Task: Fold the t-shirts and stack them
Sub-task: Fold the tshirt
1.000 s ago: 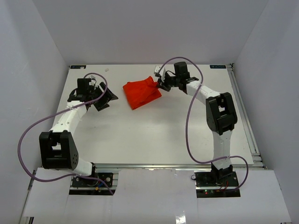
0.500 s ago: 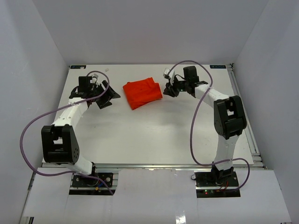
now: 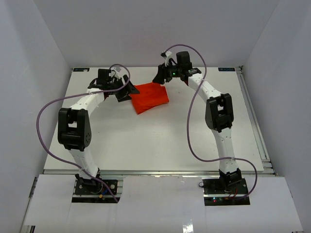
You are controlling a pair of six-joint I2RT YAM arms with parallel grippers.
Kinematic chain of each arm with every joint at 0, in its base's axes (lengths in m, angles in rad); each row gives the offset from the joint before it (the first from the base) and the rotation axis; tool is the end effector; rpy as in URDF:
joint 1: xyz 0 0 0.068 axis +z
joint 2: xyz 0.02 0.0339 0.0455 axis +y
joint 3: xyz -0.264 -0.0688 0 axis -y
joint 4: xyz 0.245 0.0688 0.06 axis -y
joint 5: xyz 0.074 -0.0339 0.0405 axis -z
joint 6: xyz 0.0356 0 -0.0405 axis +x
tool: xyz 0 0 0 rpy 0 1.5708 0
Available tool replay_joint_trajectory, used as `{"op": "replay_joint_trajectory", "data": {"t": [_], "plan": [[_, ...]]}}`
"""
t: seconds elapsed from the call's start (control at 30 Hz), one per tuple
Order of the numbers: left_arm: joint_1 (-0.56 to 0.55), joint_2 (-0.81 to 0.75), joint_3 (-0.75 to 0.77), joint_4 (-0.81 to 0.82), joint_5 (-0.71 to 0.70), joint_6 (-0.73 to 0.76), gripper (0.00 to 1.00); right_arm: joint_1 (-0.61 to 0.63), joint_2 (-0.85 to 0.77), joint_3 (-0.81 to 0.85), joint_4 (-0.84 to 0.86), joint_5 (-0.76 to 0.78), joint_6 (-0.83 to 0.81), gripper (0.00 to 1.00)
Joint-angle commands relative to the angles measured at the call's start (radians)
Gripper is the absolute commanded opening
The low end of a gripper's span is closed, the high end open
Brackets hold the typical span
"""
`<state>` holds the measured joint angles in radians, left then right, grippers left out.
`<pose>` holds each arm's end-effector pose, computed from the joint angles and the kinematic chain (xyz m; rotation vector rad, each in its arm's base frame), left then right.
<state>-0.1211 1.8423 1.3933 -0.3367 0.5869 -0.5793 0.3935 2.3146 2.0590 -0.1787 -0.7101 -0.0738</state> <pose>0.4054 -0.0692 0.2422 -0.2532 2.4107 -1.0243 0.4922 0.2295 0.2614 -0.9018 1.7926 0.9132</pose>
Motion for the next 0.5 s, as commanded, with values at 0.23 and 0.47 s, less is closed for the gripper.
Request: {"op": "replay_joint_trajectory", "data": {"t": [0.23, 0.47], "plan": [[-0.012, -0.038, -0.019, 0.027, 0.001, 0.030, 0.80, -0.016, 0.124, 0.081, 0.022, 0.184, 0.261, 0.59], [-0.020, -0.034, -0.045, 0.031, -0.005, 0.035, 0.80, -0.016, 0.161, 0.084, 0.076, 0.129, 0.333, 0.55]]}}
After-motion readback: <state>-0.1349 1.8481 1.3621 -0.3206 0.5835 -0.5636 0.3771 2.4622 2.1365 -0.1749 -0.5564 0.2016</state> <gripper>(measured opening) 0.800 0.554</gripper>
